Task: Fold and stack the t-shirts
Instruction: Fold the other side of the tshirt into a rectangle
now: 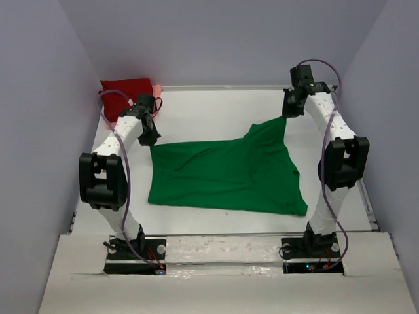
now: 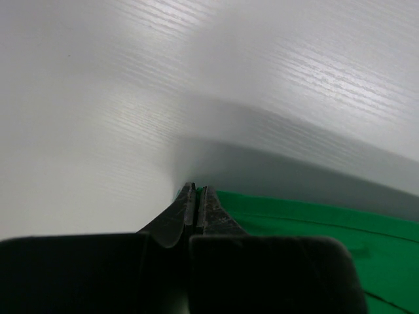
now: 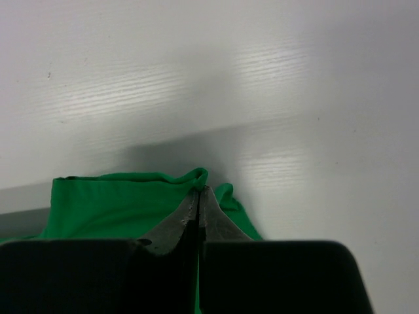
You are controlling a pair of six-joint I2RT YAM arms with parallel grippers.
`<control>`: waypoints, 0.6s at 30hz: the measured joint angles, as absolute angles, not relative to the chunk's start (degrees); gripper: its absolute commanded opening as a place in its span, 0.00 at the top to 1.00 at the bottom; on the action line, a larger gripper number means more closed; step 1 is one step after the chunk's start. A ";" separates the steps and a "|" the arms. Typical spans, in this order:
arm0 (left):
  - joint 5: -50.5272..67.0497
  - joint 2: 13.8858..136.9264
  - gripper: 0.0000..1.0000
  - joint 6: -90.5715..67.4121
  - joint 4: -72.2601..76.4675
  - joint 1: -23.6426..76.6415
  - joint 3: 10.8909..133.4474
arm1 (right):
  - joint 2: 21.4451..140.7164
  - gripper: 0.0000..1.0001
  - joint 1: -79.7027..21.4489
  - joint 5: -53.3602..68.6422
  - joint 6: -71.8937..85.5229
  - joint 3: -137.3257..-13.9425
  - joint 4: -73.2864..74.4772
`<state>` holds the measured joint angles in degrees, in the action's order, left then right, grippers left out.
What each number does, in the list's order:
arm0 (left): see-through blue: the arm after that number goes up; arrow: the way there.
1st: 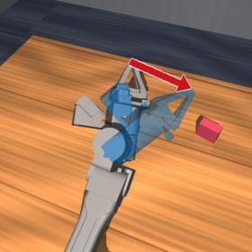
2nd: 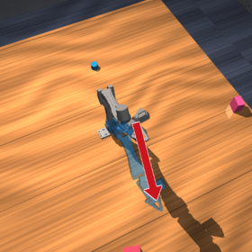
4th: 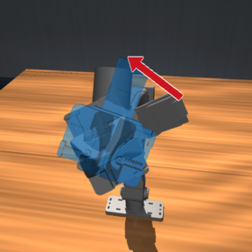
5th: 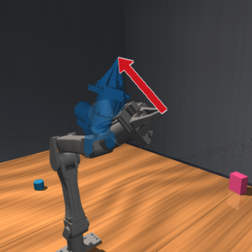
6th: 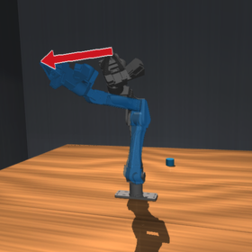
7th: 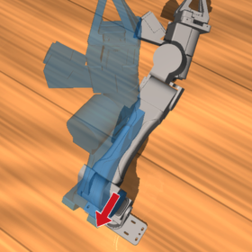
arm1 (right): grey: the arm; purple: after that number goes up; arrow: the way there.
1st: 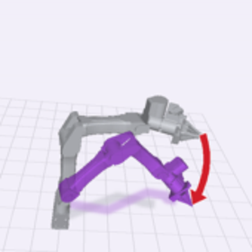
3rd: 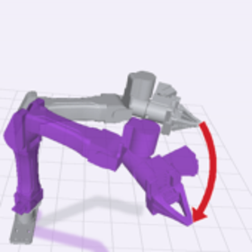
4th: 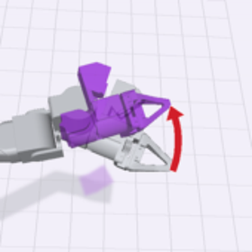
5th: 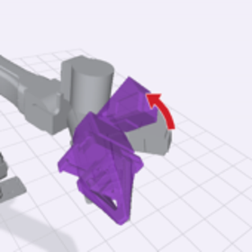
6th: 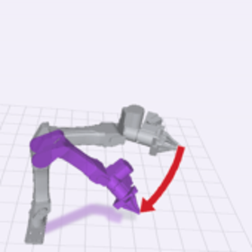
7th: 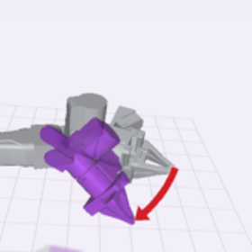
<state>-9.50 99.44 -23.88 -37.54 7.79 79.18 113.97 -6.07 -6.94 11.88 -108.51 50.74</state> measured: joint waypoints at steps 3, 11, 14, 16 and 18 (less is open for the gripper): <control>-9.47 97.32 1.00 -24.05 -37.91 7.79 78.15 | 109.89 1.00 -6.07 -6.59 12.10 -105.54 50.48; -7.88 93.62 1.00 -25.39 -38.02 7.94 75.50 | 102.69 1.00 -8.05 -5.41 13.78 -98.98 49.58; -7.33 93.43 1.00 -25.82 -38.11 8.51 73.84 | 100.60 1.00 -10.28 -5.41 14.17 -96.20 49.65; -7.09 93.34 1.00 -26.00 -38.22 8.80 73.34 | 99.13 1.00 -11.70 -5.19 14.46 -94.28 49.67; -6.90 93.06 1.00 -26.06 -38.26 9.13 73.08 | 98.17 1.00 -12.49 -5.15 14.76 -93.21 49.69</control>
